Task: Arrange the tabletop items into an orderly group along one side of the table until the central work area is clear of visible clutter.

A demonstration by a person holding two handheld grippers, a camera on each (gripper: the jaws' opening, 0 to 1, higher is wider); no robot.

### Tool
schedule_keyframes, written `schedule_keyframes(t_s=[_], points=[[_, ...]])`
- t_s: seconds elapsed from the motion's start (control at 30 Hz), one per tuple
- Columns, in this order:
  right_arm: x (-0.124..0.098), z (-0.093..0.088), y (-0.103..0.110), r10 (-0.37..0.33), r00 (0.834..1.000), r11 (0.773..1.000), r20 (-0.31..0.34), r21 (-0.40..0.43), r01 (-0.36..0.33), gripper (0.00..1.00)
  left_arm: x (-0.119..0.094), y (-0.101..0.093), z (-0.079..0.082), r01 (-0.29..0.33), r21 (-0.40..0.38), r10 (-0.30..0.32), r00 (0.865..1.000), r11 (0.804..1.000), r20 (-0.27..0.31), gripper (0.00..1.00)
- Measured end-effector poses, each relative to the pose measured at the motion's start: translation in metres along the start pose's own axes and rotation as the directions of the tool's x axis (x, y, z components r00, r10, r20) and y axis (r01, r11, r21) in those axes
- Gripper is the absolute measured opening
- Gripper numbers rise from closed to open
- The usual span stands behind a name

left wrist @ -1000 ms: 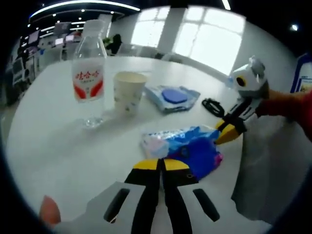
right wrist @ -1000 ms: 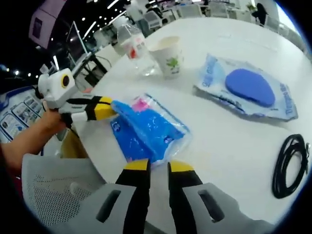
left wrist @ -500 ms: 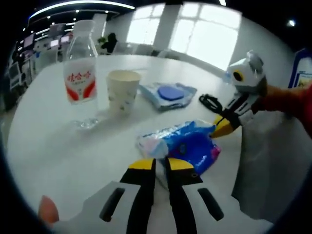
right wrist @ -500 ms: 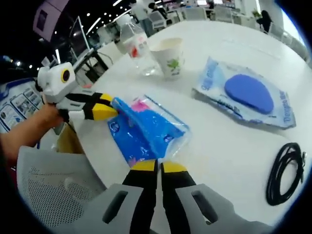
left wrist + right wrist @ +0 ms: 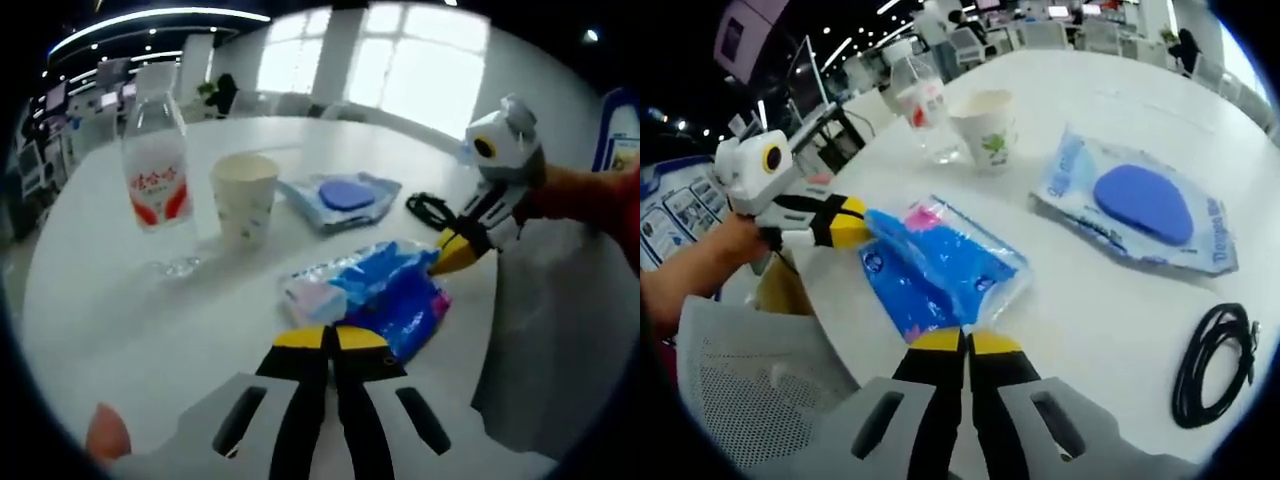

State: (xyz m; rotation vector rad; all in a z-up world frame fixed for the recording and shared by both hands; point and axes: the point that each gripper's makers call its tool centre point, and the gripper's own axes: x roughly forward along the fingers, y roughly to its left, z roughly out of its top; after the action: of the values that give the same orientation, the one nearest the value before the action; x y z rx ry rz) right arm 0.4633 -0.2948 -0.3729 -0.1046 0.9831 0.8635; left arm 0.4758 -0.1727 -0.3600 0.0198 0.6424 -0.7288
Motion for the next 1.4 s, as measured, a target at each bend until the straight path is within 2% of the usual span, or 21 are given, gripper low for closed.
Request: schedule_keyframes(t_s=[0.3,0.5,0.6,1.0,1.4], points=[[-0.023,0.016,-0.004,0.029,0.999,0.999,0.041,-0.03,-0.028,0.01,-0.006,-0.008,0.026,-0.029,0.043,0.029,1.0,0.999,0.0,0.0],[-0.049,0.029,-0.016,0.032,0.996,0.998,0.083,-0.052,-0.028,0.01,-0.003,-0.02,0.058,-0.042,0.056,0.041,0.999,0.998,0.028,0.0],[-0.064,0.033,-0.032,0.022,0.994,0.998,0.103,-0.058,-0.016,0.01,0.005,-0.03,0.074,-0.046,0.071,0.043,0.998,0.996,0.043,0.0],[-0.121,0.035,-0.092,-0.016,0.988,0.997,0.151,-0.074,0.027,0.01,0.052,-0.071,0.127,-0.078,0.084,0.072,0.994,0.993,0.078,0.0],[-0.168,0.032,-0.164,-0.062,0.98,0.995,0.187,-0.07,0.076,0.01,0.119,-0.111,0.171,-0.095,0.083,0.086,0.991,0.992,0.106,0.0]])
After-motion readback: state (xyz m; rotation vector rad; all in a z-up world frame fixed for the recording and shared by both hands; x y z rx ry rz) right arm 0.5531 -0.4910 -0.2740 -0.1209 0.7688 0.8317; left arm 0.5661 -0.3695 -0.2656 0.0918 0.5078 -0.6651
